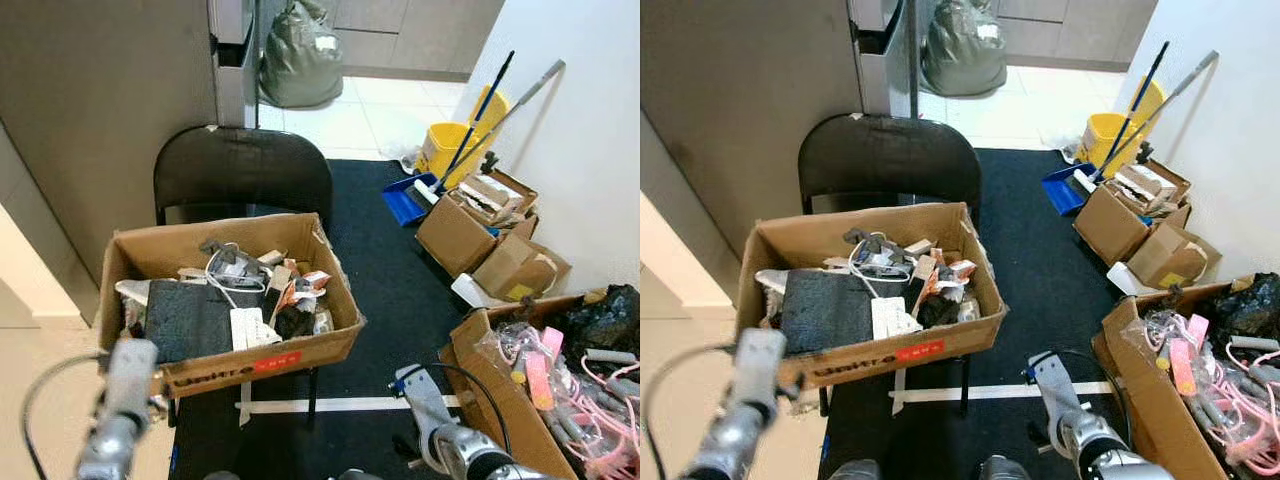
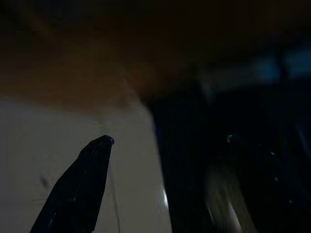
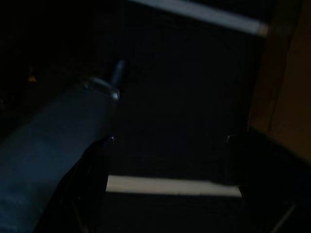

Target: Picking trash to rubbish bin

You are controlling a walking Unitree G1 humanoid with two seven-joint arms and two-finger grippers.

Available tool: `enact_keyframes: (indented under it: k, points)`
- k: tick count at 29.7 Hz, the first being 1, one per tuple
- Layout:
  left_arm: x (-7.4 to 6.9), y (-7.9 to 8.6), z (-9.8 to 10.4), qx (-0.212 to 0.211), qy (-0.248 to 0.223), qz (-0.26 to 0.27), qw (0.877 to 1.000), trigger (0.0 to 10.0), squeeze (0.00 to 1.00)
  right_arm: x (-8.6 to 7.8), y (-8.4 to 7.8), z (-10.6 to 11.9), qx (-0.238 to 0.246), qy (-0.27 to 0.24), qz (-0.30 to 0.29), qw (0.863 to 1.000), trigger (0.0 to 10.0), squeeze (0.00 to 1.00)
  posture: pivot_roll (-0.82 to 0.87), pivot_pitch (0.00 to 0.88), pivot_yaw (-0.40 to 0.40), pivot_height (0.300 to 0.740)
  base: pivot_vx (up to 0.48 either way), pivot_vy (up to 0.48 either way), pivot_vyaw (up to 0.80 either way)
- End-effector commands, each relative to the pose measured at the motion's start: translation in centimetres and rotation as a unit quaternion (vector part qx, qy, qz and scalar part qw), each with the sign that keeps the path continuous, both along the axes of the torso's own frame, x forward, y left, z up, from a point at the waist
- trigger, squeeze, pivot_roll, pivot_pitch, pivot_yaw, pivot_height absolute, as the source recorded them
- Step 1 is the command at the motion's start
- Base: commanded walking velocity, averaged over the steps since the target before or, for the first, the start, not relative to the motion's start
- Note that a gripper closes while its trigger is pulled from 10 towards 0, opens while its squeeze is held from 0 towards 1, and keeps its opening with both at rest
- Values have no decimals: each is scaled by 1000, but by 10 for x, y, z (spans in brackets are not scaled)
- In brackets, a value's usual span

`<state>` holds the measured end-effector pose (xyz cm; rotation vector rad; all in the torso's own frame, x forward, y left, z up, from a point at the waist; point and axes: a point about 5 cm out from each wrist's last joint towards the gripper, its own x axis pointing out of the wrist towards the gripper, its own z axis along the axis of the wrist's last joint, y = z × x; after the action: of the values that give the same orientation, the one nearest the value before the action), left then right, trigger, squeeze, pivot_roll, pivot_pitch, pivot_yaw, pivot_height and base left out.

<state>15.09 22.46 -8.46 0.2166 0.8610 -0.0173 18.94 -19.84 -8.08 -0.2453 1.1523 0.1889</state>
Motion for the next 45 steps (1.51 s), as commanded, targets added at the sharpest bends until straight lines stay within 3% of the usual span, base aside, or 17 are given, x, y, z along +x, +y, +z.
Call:
enact_keyframes:
  k: [1,2,3,7,13,21,26,37,45]
  points:
    - [-20,0,-9,8,45,-3,999,10000,0,-3,-6,-1,-7,5,-8,1000,10000,0,169,0,-82,740,0,0,0]
    - [-33,-1,-14,4,65,1,998,10000,0,-4,-6,-1,-6,6,-8,1000,10000,0,169,0,-82,740,0,0,0]
    - [-33,-1,-14,4,65,1,998,10000,0,-4,-6,-1,-6,6,-8,1000,10000,0,169,0,-82,740,0,0,0]
    - [-80,-5,-27,-35,126,71,989,10000,0,-2,-5,0,1,5,-7,1000,10000,0,180,0,-89,740,0,0,0]
    - [-102,-18,-33,-51,178,46,982,10000,0,3,1,1,10,4,6,1000,10000,0,197,0,-104,740,0,0,0]
    - [-94,-20,-33,-34,173,46,983,10000,0,4,4,2,-9,9,55,998,10000,0,194,0,-110,740,0,0,0]
    - [-88,-15,-32,0,179,41,983,10000,0,-1,0,0,-30,22,77,996,10000,0,162,0,-108,740,0,0,0]
    - [-70,-22,-31,24,173,15,985,10000,0,-7,-9,-2,-51,34,78,995,10000,0,96,0,-97,740,0,0,0]
    - [-64,-26,-31,37,178,-12,983,10000,0,-10,-18,-2,-64,37,63,995,10000,0,53,0,-81,740,0,0,0]
